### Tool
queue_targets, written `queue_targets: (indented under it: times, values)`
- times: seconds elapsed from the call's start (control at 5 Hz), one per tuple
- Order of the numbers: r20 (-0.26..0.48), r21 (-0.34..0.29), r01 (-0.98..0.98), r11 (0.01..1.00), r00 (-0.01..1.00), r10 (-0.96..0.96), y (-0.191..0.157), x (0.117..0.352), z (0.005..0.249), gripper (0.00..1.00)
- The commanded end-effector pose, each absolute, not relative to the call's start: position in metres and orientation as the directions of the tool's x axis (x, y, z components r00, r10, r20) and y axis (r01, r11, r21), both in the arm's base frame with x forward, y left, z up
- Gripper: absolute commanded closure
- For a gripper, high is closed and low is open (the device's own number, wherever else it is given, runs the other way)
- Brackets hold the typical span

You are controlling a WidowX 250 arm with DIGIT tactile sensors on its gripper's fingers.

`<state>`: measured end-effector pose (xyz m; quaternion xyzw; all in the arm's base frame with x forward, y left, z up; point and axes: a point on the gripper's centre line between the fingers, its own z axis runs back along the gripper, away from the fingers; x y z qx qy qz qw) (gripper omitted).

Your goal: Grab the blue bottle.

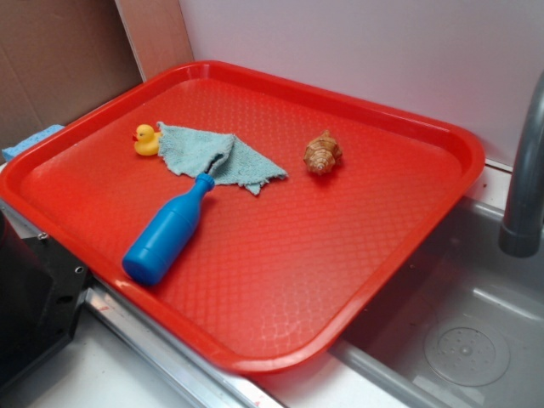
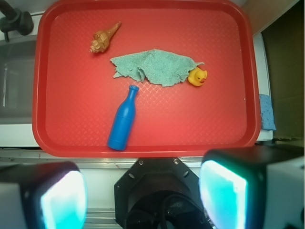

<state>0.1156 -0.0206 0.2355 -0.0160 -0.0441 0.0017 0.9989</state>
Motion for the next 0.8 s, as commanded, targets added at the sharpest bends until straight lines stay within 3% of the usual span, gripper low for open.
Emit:
queue_targets:
  times: [0.0, 0.2, 0.6]
  values:
    - [0.088, -0.032, -0.002, 0.999, 0.996, 0.005, -0.021, 0.116, 0.235, 0.0]
    - [0.121, -0.058, -0.189, 0.98, 0.973, 0.195, -0.029, 0.117, 0.215, 0.0]
    - [0.138, -0.062, -0.323, 0.944, 0.934, 0.329, -0.041, 0.117, 0.173, 0.0]
